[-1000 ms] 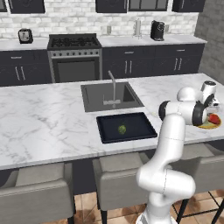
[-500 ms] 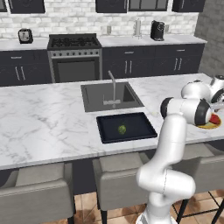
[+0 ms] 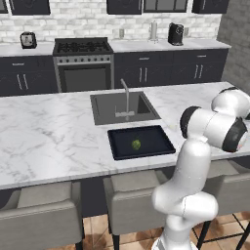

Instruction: Create a steak meal by picking up the steak and asparagus from the tray and placing them on the plate. Leave the brussel sprout on the tray.

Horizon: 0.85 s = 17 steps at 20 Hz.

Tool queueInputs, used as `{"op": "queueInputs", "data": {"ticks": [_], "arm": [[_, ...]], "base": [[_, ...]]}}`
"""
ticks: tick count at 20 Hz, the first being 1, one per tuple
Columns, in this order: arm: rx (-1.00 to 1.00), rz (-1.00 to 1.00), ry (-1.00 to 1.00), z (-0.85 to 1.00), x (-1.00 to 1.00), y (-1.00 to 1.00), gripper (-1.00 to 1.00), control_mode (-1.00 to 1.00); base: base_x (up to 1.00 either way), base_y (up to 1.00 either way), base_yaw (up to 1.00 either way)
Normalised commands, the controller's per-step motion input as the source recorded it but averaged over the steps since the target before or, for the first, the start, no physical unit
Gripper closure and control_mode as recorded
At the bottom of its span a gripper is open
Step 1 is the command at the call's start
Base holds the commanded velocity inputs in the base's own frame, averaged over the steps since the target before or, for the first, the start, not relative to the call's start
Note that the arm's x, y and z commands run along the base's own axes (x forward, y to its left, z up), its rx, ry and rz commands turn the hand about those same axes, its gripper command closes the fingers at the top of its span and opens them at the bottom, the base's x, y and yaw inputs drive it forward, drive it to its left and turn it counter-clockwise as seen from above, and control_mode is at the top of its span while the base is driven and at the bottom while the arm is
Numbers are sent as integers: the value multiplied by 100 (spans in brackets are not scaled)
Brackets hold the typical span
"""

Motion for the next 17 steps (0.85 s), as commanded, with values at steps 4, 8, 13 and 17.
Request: {"op": "queueInputs", "data": {"ticks": [4,8,13,17], "arm": [[-11,0,-27,56,-57,57,-100,-100],[-12,0,-19,66,-54,54,-100,-100],[-14,0,-9,66,-56,57,-100,-100],[-18,3,-10,52,-46,55,-100,-100]], "base": [[0,0,0],[0,0,0],[0,0,0],[0,0,0]]}}
